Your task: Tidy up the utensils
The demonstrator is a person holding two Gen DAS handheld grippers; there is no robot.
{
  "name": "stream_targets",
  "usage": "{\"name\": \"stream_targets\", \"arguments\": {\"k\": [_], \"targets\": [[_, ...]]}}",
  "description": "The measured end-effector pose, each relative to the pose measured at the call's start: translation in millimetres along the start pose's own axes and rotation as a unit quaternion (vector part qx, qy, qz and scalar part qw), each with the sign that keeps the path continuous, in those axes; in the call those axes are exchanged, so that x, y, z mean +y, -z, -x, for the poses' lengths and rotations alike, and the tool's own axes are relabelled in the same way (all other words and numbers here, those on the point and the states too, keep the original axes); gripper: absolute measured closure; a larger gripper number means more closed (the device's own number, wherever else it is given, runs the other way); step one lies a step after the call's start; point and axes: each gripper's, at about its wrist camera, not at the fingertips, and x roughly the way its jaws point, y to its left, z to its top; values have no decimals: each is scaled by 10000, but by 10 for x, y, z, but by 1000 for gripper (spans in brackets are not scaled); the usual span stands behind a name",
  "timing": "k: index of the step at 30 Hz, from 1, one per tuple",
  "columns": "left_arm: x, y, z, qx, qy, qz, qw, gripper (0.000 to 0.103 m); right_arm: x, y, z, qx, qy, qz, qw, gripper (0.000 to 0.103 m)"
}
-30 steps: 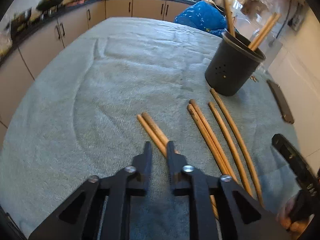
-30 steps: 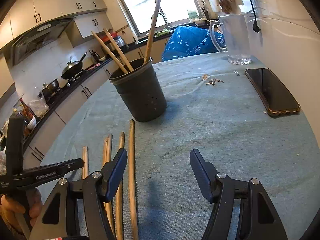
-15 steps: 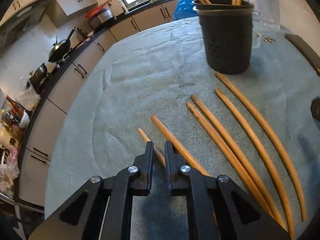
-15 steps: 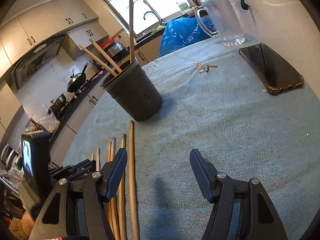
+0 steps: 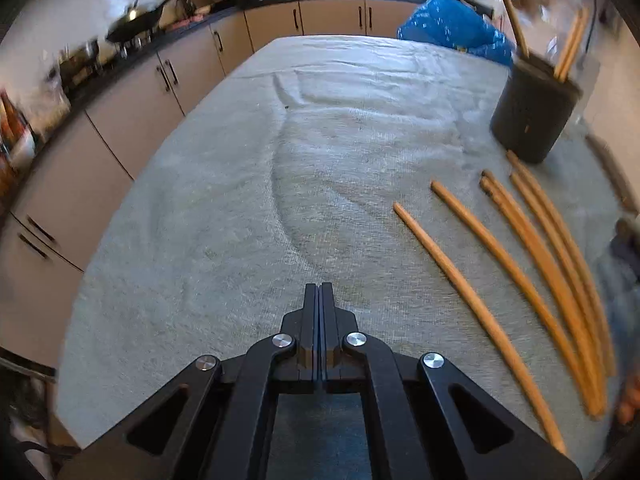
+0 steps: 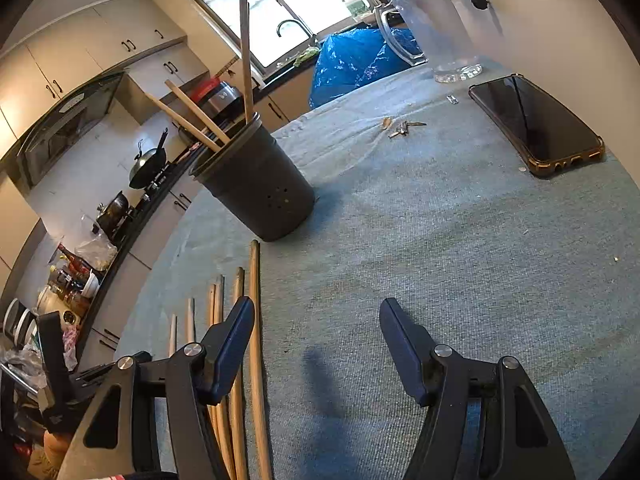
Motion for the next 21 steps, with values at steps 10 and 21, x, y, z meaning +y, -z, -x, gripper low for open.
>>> {"name": "stream_targets", "arguments": {"k": [10,21], "targets": [[296,-101,-9,24,1018,639,9927,97,1444,145,-309,1014,123,2635,9592,59],[879,-344,-4,99,1529,945,9837,92,1910,193,-1327,1806,1014,3192,9248,87]]}}
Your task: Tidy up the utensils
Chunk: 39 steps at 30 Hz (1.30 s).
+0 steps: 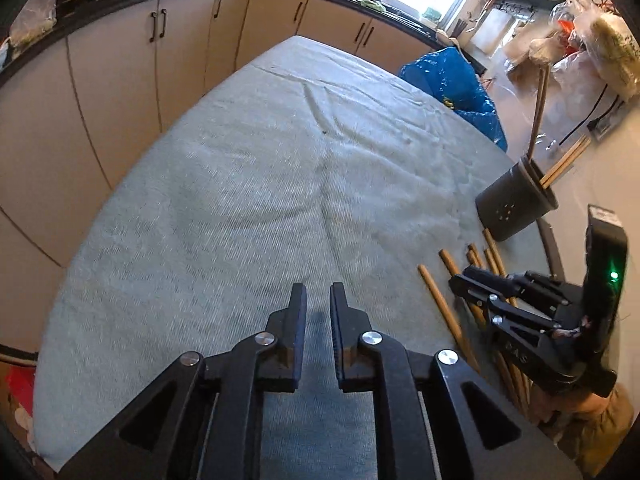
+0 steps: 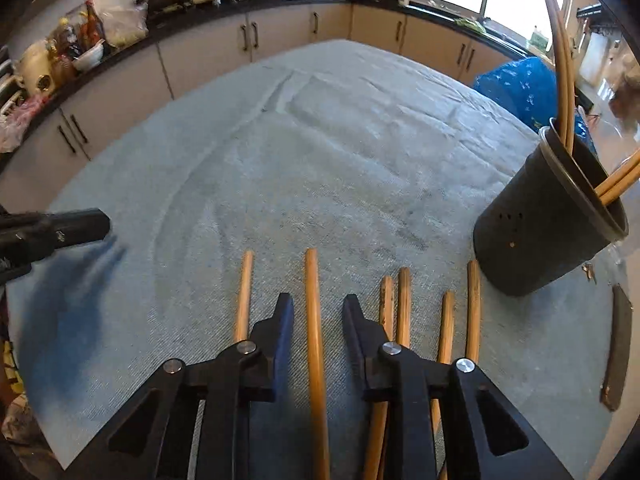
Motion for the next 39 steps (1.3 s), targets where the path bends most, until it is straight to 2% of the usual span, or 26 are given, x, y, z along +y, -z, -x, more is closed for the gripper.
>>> {"name": "stream_targets", "arguments": {"k": [1,4,5,7,11,15,17,20,25,28,30,31,32,34,36,38,39], "targets": [[-14,-30,-6,42,103,-15,9999,92,-30,-2,1,39,41,-121,9999,94],[-119,-44,-49,217,438,-114,9987,91,-193,78,57,170,194,-717,9971,94],[-151,-32,-69,263,507,-161,9982,88,-228,126,85,192,225,-879,9957,94],[-308,13,-167,424,681,-327,9962,82,-287,199,142,214,255,-1081,9936,95],[-575,133,-338,716,871,-513,9923,80,-410,406,259,197,184,-1456,9890,95],[-781,223,-452,798,746,-514,9927,77,-458,609,368,69,47,-1566,9876,95],[-875,244,-467,710,589,-455,9947,68,-452,750,438,-41,-76,-1605,9870,95],[-966,249,-492,624,375,-398,9966,61,-459,884,516,-200,-215,-1608,9865,95],[-1228,240,-594,438,-352,-610,9966,57,-532,1054,565,-395,-474,-1772,9822,95],[-1396,279,-659,353,-797,-973,9914,57,-604,1137,592,-483,-577,-1891,9791,94],[-1538,350,-699,260,-1137,-1433,9828,73,-645,1191,615,-536,-638,-1987,9765,94],[-1572,374,-698,217,-1176,-1577,9802,88,-660,1202,616,-548,-667,-2021,9756,94],[-1608,407,-693,229,-1134,-1760,9776,92,-671,1213,619,-561,-701,-2061,9744,94],[-1606,445,-666,276,-1129,-1986,9732,97,-682,1210,620,-562,-720,-2111,9732,94],[-1549,497,-614,319,-1183,-2223,9672,97,-683,1208,621,-551,-751,-2156,9720,94],[-1432,514,-561,359,-1178,-2308,9652,97,-686,1219,623,-512,-850,-2192,9706,94],[-1357,518,-524,403,-1059,-2322,9660,97,-688,1221,619,-491,-897,-2196,9702,94]]}}
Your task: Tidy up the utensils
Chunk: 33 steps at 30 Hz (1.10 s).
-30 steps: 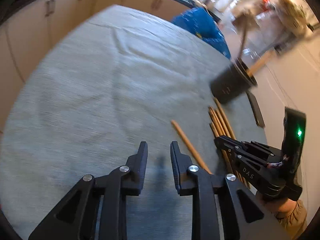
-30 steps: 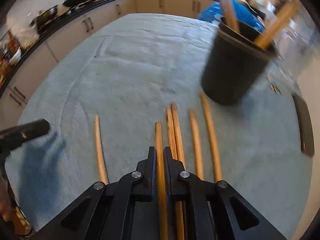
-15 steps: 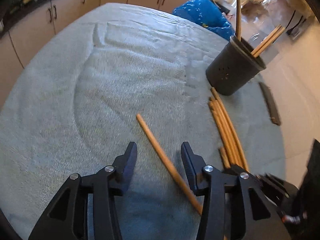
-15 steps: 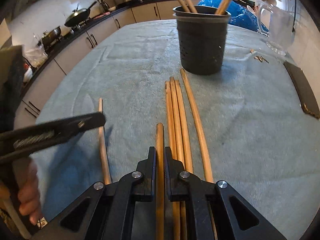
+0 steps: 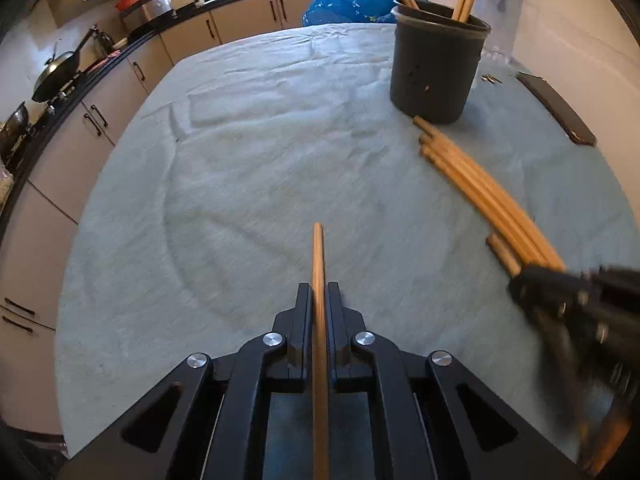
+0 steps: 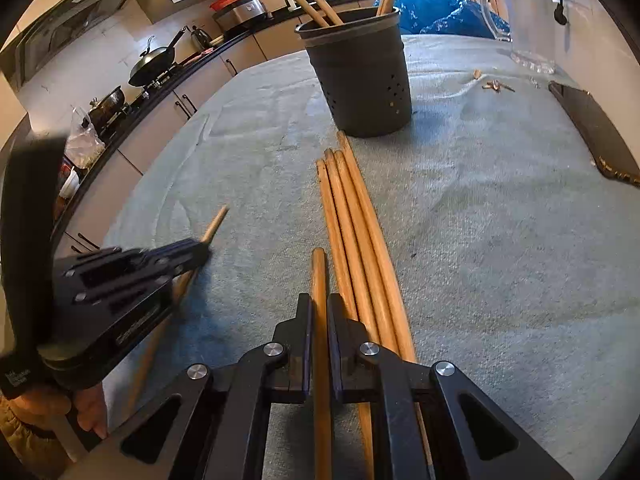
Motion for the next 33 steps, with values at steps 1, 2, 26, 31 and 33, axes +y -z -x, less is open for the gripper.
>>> {"name": "stream_targets", "arguments": {"k": [1,2,26,31,33], "targets": [[74,43,17,24,145,5,9999,97,0,12,4,30,-43,-14,10000,94],[135,80,33,51,217,34,9997,97,1,24,8,61,-81,-22,9999,94],[229,-274,-166,712,328,-370,9962,96,601,-402,-469,1720,1349,1401,9657,89],[278,-347,-192,680,444,-253,9964,94,592,-479,-525,1698,1211,1334,9689,91],[289,-333,-179,589,412,-197,9972,98,564,-452,-495,1512,1146,1325,9729,95]]}}
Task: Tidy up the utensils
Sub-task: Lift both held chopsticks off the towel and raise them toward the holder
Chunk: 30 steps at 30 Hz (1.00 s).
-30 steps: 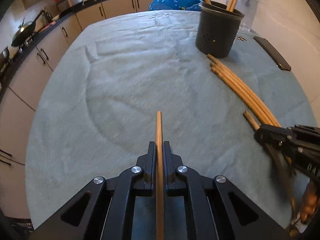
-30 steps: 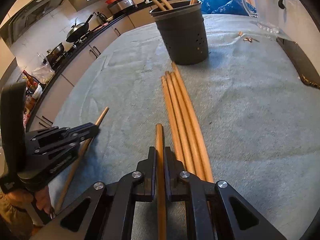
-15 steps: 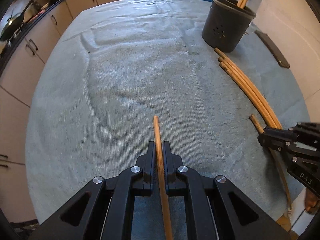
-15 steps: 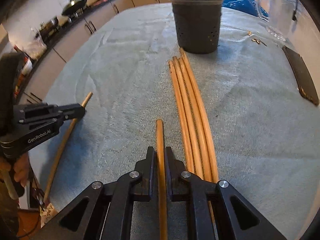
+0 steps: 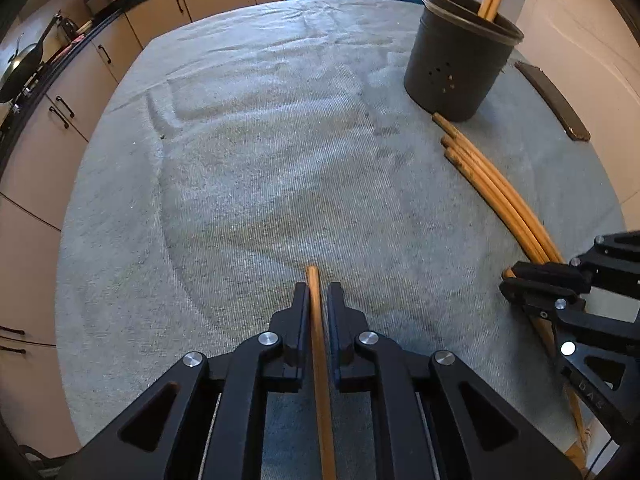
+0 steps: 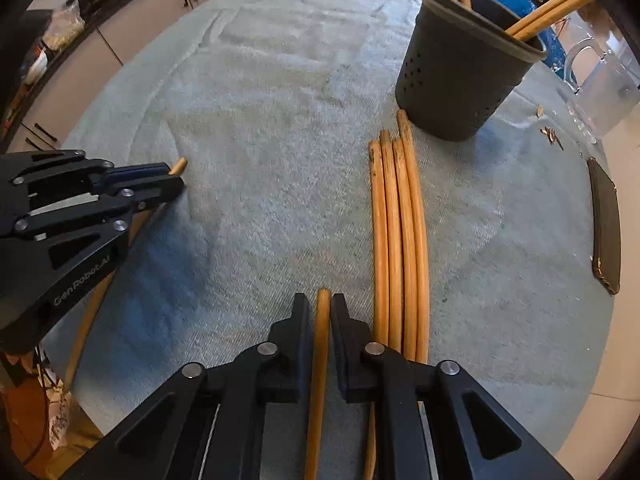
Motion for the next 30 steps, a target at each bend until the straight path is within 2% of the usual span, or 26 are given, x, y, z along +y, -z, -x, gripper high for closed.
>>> {"name": "stream_targets", "arguments": {"k": [2,6,12,14,18,20,26,30], "targets": [[32,46,30,-111,-27,187,9998,98,-61,62,49,-232,-181,-159,9994,95],[117,189,255,-450,332,642,9964,98,-209,214,325,-921,-380,-392,9943,95],[40,320,838,-1324,424,818,9869,98,-354,371,953,-2082,-493,-668,9746,95],[2,341,1029,-1659,402,814,9820,98,-459,400,1091,-2350,-553,-780,9673,95],[-138,397,1438,-2415,325,754,9669,98,-572,467,1307,-2769,-722,-980,9532,95],[-188,397,1612,-2657,402,778,9601,98,-632,527,1400,-2921,-829,-1092,9465,95],[-274,347,1877,-3124,797,798,9432,98,-698,619,1733,-3410,-978,-1268,9263,95],[-349,343,2043,-3408,981,756,9319,98,-731,663,1884,-3600,-1025,-1302,9181,95]]}}
